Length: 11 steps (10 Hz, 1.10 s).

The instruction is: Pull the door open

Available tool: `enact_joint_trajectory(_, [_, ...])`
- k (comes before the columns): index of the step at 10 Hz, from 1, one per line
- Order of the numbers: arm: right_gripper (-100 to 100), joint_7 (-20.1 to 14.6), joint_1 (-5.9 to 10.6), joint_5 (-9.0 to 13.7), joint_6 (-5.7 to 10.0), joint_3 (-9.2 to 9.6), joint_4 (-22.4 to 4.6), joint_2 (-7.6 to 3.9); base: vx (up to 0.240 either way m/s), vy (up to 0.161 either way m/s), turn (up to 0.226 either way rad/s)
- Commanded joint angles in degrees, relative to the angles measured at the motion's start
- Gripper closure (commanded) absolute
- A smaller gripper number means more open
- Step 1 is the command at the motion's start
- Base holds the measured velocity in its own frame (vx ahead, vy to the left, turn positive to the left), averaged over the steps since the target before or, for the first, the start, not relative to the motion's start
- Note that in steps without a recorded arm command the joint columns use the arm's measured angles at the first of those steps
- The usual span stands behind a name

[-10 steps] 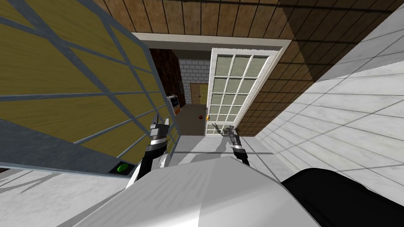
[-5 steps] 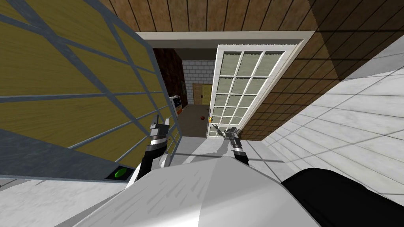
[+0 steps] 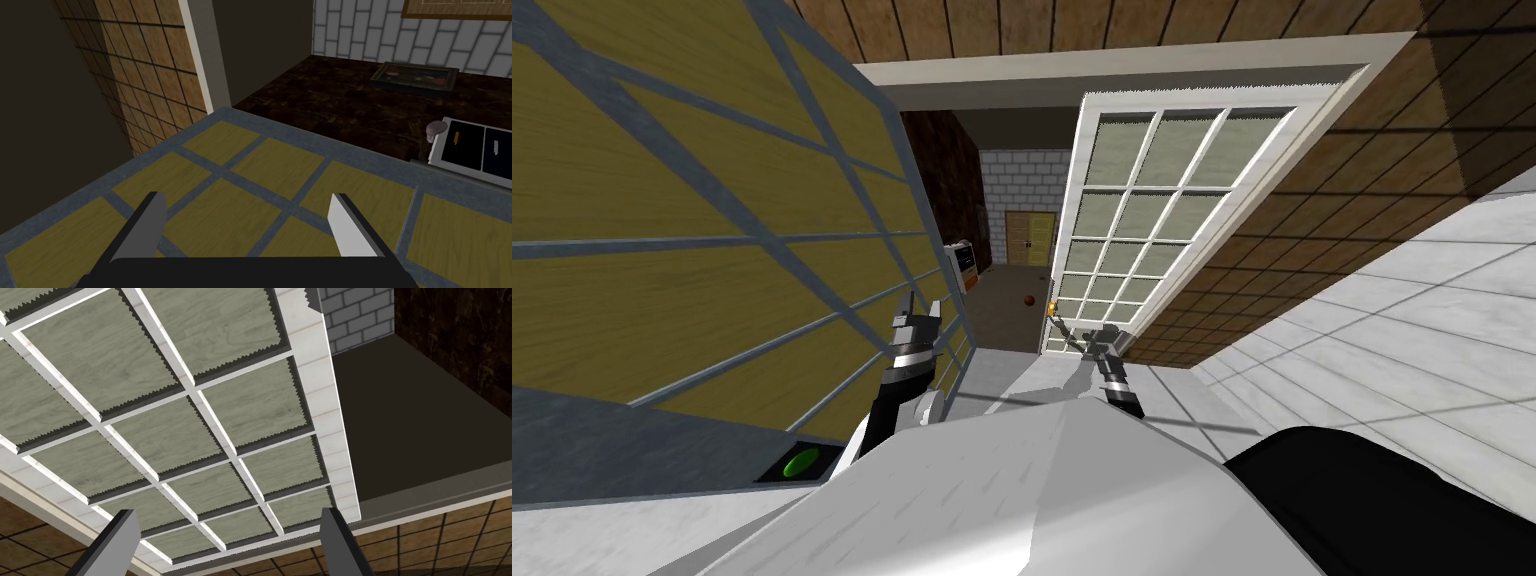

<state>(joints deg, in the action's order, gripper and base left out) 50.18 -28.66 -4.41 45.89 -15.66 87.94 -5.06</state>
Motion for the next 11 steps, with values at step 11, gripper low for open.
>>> enact_joint_trajectory(11, [-100, 11.24, -0.54, -2.58, 4.5, -3.1, -12.04, 2.03, 0.13, 0.007, 0.079])
